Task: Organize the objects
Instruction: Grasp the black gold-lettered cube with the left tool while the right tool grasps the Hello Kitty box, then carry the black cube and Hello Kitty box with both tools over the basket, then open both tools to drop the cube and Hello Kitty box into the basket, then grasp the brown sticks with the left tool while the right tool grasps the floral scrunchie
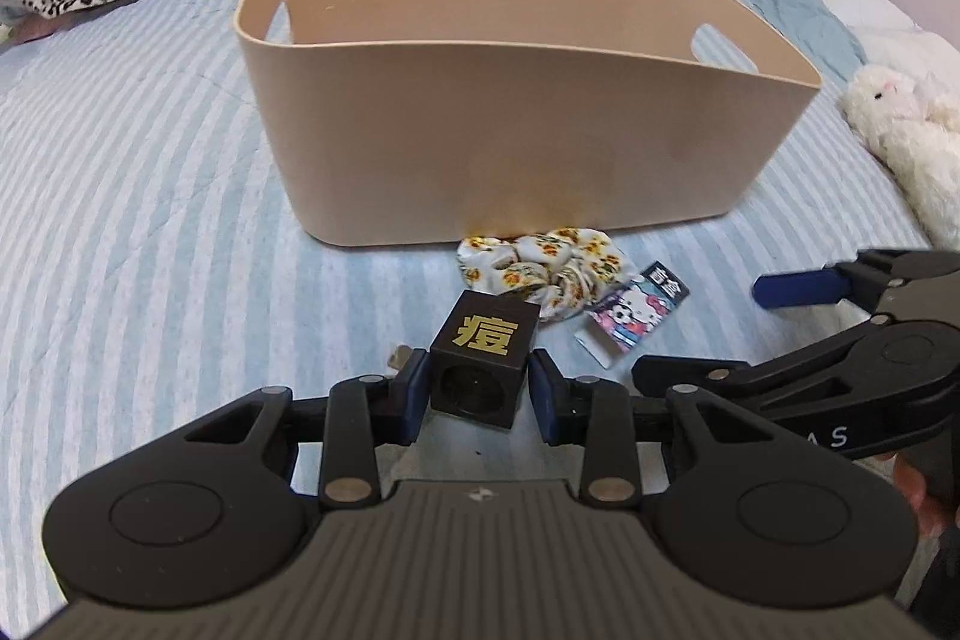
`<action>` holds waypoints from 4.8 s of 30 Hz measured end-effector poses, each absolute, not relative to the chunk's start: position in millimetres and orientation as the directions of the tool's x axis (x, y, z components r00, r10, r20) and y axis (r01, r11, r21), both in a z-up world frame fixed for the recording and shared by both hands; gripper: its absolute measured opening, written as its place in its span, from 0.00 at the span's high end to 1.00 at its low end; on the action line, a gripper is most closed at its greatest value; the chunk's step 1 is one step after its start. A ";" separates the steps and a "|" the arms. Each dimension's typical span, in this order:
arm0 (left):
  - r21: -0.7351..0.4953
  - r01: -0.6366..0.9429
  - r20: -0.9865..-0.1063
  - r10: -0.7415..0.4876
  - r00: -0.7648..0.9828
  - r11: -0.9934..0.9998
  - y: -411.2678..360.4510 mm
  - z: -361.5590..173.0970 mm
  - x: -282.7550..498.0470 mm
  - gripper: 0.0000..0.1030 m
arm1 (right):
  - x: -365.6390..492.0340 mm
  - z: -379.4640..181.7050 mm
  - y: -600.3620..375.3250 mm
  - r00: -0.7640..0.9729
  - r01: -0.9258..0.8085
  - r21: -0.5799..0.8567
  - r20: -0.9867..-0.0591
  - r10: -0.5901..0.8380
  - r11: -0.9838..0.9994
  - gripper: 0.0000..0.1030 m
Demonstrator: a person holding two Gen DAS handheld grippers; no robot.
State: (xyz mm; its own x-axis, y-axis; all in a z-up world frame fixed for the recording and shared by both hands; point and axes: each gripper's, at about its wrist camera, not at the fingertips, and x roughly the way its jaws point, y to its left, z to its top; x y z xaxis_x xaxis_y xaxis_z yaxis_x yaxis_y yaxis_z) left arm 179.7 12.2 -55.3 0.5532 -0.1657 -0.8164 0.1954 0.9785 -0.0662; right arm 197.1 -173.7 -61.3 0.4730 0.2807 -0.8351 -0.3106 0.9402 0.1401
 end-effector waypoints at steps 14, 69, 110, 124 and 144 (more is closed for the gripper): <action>-0.050 0.202 -0.811 -0.158 0.563 0.978 14.6 -45.4 172.4 0.64 | 200.0 -69.6 -158.9 0.488 -0.309 0.186 -0.811 0.323 0.933 0.31; 0.110 0.042 -0.717 0.050 0.695 0.993 -4.9 12.1 262.4 0.27 | 270.7 1.6 -194.7 0.670 -0.200 0.065 -0.719 0.184 0.978 0.26; 0.067 0.166 -0.843 -0.033 0.537 0.984 21.5 -75.0 189.1 0.08 | 189.0 -54.0 -181.8 0.549 -0.275 0.065 -0.808 0.212 0.959 0.01; -0.026 0.083 -0.821 -0.069 0.566 0.996 55.9 -76.3 200.3 0.45 | 208.7 -67.8 -147.3 0.535 -0.300 0.122 -0.800 0.273 0.946 0.06; -0.068 0.142 -0.829 -0.135 0.542 0.987 54.0 -73.1 195.2 0.84 | 219.6 -79.4 -133.2 0.521 -0.280 0.185 -0.795 0.311 0.942 0.86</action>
